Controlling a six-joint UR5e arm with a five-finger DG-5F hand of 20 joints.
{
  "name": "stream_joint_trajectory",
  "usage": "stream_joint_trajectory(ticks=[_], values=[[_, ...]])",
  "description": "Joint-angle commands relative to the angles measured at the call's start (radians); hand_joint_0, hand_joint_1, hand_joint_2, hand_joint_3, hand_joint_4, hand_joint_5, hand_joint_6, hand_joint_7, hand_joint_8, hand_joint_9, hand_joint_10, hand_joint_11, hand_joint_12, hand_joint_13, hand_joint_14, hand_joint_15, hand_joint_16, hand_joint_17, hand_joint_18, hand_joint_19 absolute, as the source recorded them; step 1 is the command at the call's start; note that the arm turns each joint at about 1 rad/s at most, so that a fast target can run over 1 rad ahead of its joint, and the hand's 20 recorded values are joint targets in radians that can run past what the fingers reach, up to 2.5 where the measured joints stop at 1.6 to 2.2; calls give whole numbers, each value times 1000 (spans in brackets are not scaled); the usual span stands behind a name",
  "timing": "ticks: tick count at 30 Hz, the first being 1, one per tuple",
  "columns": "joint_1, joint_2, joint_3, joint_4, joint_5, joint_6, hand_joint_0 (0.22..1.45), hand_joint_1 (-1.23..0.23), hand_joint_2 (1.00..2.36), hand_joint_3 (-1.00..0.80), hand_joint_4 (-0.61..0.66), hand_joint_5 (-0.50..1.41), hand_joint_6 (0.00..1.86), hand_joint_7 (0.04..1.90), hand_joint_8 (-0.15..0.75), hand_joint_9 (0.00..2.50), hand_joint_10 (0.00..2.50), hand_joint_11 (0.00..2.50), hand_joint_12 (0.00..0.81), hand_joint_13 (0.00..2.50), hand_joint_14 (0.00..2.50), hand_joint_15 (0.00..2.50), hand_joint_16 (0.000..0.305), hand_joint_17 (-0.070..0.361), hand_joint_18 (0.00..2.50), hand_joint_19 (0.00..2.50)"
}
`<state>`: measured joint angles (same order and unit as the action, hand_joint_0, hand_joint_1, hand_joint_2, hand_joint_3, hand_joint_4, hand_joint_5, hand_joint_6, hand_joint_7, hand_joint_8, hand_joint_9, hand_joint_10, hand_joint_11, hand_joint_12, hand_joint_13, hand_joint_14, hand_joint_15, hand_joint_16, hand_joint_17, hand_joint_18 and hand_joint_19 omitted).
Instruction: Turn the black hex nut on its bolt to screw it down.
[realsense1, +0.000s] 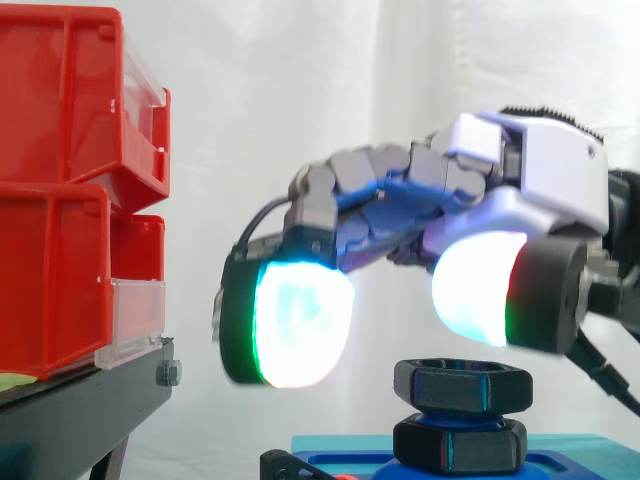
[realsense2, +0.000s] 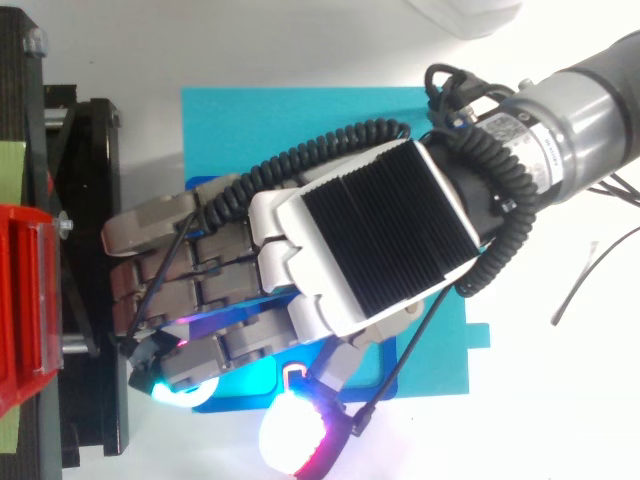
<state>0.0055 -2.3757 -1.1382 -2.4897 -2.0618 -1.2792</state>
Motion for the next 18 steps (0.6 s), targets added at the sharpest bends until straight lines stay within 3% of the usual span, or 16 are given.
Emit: stream_joint_trajectory(ticks=[1,5,18], values=[[4,-11,0,6,-1,4,497,-366,1000,-500,211,-154,602,985,284,542,9,384,324,530,7,207,50,113,433,269],[4,-11,0,5,-3,12,498,-369,1000,-500,211,-175,697,830,284,544,8,393,322,532,7,210,50,113,434,268],[-7,-10,35,-26,-58,15,498,-372,1000,-500,229,-189,745,757,281,538,9,390,315,528,7,196,50,113,435,267]])
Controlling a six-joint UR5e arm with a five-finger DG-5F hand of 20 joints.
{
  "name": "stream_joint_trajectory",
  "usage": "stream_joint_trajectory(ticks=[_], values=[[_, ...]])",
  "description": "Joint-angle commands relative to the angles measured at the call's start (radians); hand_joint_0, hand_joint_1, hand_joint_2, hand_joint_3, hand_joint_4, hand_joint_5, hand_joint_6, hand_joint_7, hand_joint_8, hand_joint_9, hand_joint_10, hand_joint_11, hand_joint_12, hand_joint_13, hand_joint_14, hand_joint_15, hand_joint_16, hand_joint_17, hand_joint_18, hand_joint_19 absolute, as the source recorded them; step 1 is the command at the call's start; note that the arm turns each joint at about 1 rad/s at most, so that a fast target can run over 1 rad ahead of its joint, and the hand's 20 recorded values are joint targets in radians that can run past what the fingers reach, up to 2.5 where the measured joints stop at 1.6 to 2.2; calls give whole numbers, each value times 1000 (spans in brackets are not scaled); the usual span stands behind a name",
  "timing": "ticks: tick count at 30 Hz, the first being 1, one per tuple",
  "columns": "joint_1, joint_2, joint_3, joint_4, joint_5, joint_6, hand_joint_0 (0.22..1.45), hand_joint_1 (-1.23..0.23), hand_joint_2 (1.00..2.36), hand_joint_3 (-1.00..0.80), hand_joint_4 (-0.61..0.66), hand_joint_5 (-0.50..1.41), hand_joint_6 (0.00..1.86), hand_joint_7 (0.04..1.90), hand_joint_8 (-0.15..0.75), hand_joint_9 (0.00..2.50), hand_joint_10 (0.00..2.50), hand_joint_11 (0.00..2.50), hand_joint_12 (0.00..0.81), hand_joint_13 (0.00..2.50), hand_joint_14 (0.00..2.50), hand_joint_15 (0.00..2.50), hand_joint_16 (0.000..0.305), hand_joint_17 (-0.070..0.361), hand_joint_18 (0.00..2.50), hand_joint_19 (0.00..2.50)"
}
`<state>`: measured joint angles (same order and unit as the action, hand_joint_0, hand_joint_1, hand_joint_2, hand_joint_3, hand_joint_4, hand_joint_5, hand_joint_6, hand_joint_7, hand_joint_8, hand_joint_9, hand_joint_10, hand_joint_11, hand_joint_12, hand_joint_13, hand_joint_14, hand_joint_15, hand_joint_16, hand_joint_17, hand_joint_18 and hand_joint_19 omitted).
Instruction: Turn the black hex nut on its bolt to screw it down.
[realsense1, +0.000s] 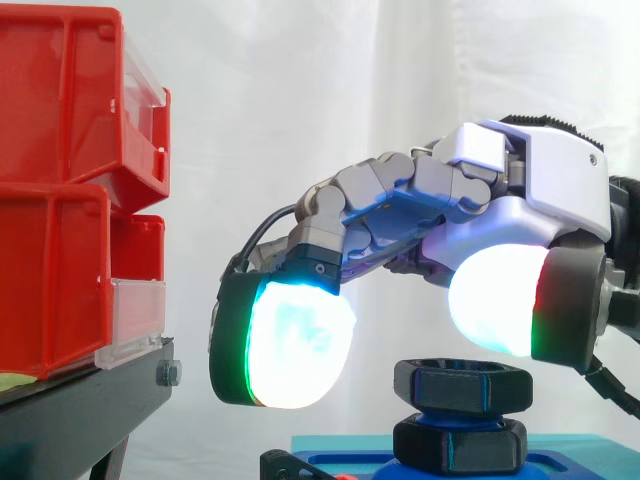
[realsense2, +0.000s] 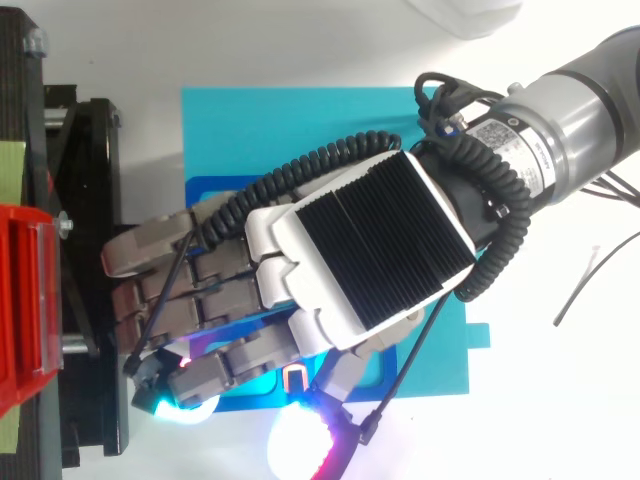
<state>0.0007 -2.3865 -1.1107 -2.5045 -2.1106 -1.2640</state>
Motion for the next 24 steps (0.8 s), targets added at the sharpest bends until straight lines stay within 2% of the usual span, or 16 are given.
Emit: stream_joint_trajectory(ticks=[1,5,11,16,24], values=[[-2,1,9,-14,-11,0,498,-373,1000,-500,227,-189,745,756,281,537,8,390,313,526,7,195,50,113,436,269],[-7,3,14,-53,-26,-9,498,-373,1000,-500,230,-192,752,738,281,535,10,393,314,525,6,185,50,113,437,268],[-16,12,14,-57,-40,-14,497,-375,1000,-500,232,-192,753,733,282,536,10,389,311,521,6,177,50,113,437,269],[-31,17,14,-105,-51,-12,498,-376,1000,-500,232,-193,753,740,281,535,9,397,308,518,6,170,50,113,436,270],[-44,23,14,-105,-72,-11,497,-378,1000,-500,225,-193,754,738,279,535,8,390,304,506,6,168,50,113,436,268]])
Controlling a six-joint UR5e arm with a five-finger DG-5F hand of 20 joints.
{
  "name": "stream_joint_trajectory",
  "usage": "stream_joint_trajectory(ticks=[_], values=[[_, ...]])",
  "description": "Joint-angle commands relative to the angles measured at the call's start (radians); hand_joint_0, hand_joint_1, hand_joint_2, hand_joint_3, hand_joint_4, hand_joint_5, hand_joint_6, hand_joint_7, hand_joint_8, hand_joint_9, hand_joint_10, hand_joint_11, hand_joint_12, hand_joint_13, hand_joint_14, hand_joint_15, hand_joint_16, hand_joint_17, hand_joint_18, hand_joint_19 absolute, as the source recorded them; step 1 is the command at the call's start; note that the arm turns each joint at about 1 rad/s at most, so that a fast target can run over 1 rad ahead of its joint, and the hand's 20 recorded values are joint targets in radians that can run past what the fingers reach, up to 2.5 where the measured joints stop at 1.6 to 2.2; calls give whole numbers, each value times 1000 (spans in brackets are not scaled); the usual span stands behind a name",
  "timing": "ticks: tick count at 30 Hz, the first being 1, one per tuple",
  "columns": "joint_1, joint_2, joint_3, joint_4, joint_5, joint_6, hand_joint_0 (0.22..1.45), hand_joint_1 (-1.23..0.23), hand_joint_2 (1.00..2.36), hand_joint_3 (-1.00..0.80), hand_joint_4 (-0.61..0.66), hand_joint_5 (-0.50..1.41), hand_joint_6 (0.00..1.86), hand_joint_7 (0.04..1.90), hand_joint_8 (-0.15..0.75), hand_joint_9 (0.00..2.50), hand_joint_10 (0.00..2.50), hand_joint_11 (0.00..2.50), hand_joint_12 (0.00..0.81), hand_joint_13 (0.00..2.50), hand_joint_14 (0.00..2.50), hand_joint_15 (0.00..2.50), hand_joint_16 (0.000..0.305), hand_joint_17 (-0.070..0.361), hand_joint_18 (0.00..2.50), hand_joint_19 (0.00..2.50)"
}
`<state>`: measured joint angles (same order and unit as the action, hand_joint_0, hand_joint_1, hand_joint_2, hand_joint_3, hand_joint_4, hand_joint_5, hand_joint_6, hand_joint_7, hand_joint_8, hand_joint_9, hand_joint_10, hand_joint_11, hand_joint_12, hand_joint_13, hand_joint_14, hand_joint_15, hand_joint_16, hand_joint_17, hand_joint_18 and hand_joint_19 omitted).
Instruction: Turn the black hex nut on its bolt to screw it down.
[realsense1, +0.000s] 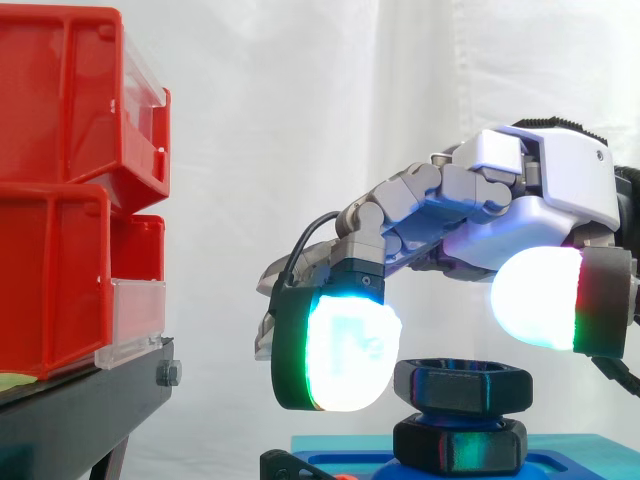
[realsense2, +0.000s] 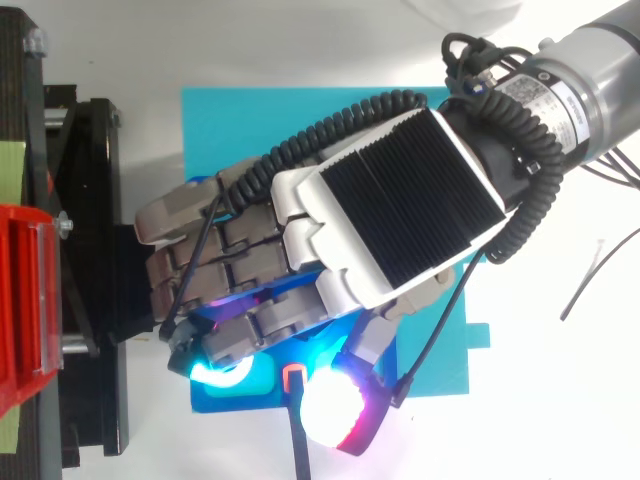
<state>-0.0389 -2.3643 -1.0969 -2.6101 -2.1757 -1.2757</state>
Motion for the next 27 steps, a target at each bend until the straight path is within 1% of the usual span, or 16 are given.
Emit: stream_joint_trajectory(ticks=[1,10,14,18,21,22,26,27], values=[[-6,0,0,-1,-10,-1,498,-379,1000,-500,233,-193,754,737,279,534,9,398,304,506,6,164,50,113,436,269],[-15,-1,0,1,-21,1,498,-382,1000,-500,231,-193,755,728,280,532,9,396,304,510,6,161,50,112,436,268],[-22,-1,0,2,-24,1,498,-384,1000,-500,229,-193,756,734,280,534,8,389,303,511,6,162,50,112,436,268],[-30,0,3,7,-47,7,498,-387,1000,-500,233,-193,755,731,280,533,9,393,303,511,5,165,50,112,438,267],[-32,-1,5,7,-59,13,499,-388,1000,-500,231,-193,755,729,279,534,9,389,304,511,6,162,50,112,438,267],[-32,0,3,8,-59,15,499,-388,1000,-500,233,-193,755,732,279,532,8,388,303,511,5,159,50,111,438,271],[-41,-1,5,8,-62,15,499,-389,1000,-500,233,-193,755,735,279,533,9,388,302,510,6,151,50,112,440,275],[-45,-1,5,8,-65,15,499,-389,1000,-500,227,-194,755,736,279,533,8,388,302,510,5,152,50,112,440,267]])
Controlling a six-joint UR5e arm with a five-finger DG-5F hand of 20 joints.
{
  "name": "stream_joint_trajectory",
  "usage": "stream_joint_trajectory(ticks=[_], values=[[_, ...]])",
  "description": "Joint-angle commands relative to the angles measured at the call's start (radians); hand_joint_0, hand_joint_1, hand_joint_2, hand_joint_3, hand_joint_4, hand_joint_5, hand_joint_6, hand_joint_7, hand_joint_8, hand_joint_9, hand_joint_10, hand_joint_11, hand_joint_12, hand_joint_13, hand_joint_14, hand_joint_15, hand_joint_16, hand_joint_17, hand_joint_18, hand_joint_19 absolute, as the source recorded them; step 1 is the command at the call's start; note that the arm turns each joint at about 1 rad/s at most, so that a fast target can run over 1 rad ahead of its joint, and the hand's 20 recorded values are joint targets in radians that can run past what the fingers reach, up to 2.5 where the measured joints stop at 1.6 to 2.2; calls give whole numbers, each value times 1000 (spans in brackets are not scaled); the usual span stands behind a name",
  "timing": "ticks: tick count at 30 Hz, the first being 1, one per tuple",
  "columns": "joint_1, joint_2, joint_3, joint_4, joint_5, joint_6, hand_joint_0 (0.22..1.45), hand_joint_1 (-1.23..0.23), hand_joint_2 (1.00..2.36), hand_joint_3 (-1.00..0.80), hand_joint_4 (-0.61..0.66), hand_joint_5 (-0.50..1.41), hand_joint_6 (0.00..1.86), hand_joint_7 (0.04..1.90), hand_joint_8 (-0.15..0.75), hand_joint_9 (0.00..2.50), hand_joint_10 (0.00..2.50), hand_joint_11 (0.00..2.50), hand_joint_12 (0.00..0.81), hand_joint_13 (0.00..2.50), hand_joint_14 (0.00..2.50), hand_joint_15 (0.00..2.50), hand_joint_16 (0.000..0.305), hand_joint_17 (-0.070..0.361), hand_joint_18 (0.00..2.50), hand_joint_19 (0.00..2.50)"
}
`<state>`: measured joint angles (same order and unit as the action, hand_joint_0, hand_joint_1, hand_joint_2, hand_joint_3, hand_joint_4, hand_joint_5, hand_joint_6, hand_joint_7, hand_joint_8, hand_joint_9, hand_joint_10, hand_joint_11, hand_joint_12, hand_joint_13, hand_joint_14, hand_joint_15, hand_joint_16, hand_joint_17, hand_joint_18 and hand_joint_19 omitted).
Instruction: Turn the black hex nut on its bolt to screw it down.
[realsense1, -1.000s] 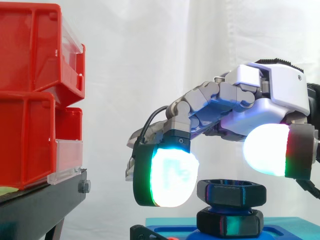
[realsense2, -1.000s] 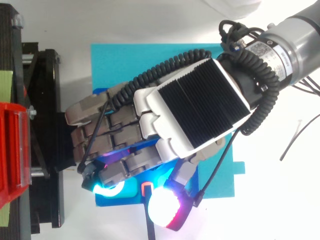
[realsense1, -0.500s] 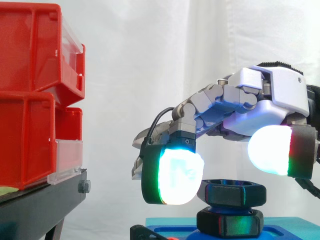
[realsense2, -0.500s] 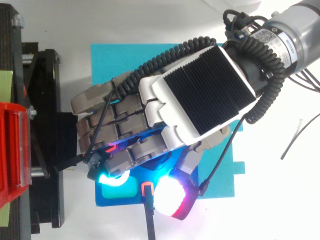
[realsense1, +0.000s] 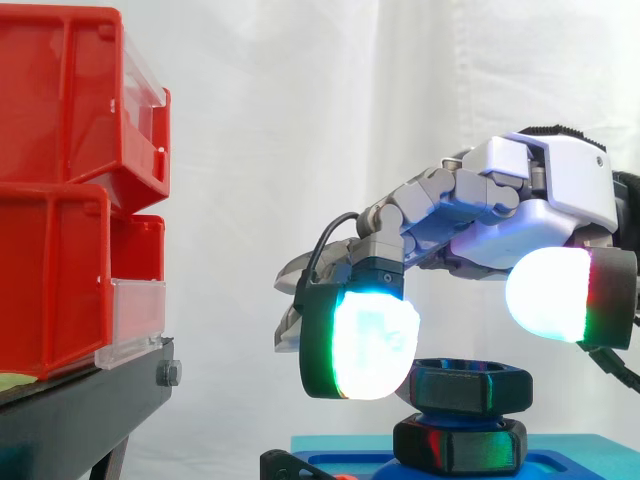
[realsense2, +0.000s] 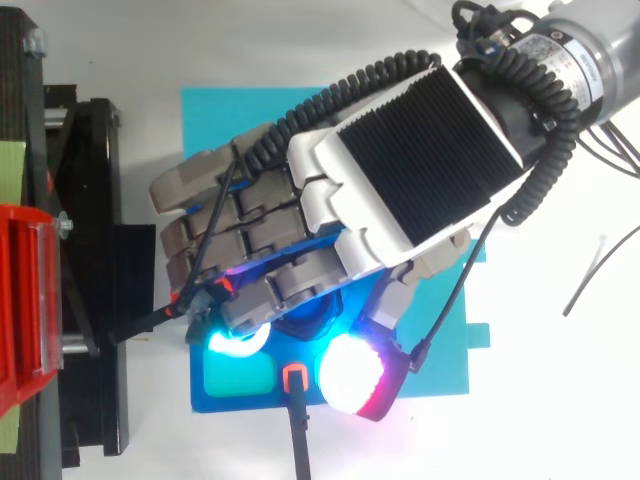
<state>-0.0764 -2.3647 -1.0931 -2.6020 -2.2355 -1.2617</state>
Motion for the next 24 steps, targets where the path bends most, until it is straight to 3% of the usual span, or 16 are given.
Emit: stream_joint_trajectory(ticks=[1,16,24], values=[[-10,1,-1,0,-7,1,499,-389,1000,-500,225,-194,755,732,280,532,8,396,302,510,5,155,50,112,442,267],[-45,-1,-1,-1,-50,1,500,-388,1000,-500,232,-193,754,733,280,535,9,398,298,510,5,146,50,112,446,267],[-74,-1,-1,0,-87,2,501,-342,1000,-500,226,-194,754,730,277,539,8,397,290,504,5,134,50,112,451,287]])
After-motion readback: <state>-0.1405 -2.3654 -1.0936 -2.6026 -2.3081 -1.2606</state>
